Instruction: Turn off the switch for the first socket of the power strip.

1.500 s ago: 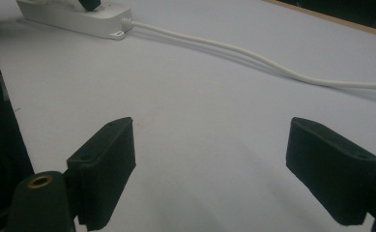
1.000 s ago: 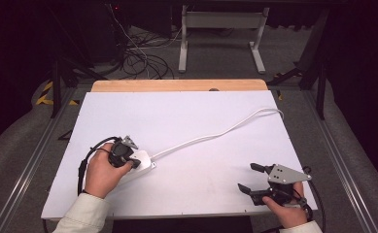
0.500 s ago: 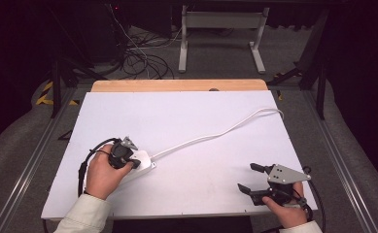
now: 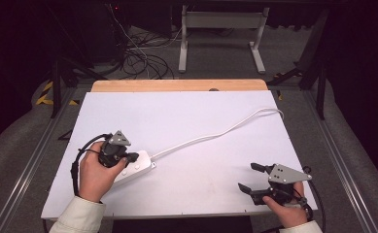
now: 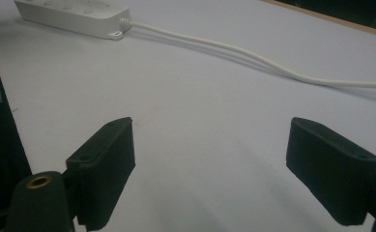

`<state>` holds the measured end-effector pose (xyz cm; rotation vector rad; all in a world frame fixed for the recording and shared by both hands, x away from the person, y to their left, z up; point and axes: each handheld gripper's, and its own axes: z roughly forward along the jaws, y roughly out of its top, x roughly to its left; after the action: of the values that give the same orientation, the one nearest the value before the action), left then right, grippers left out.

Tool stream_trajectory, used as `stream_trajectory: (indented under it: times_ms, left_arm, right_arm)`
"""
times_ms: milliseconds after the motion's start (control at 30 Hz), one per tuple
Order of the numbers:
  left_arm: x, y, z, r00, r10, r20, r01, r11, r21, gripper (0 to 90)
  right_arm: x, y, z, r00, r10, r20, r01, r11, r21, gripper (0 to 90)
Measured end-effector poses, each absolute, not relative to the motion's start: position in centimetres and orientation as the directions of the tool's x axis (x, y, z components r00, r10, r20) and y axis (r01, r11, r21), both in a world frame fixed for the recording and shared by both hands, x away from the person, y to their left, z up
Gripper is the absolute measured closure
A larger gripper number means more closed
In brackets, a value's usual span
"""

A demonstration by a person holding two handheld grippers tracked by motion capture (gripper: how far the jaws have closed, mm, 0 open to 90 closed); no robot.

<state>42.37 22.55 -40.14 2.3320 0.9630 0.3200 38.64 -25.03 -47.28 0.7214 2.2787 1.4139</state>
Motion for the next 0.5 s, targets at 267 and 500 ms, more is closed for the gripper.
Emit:
stream_trajectory:
  times_ms: [267, 500]
  left_arm:
    - [42.10, 22.89, -39.62, 0.702, 0.712, -0.012, 0.564, -0.545, 0.620, 90.0]
    - [41.92, 22.85, -39.41, 0.695, 0.719, -0.021, 0.556, -0.519, 0.649, 84.4]
  right_arm:
    - [38.73, -25.10, -47.33, -0.803, 0.595, -0.032, 0.234, 0.365, 0.901, 18.0]
    - [38.69, -25.08, -47.32, -0.803, 0.595, -0.032, 0.234, 0.364, 0.902, 17.9]
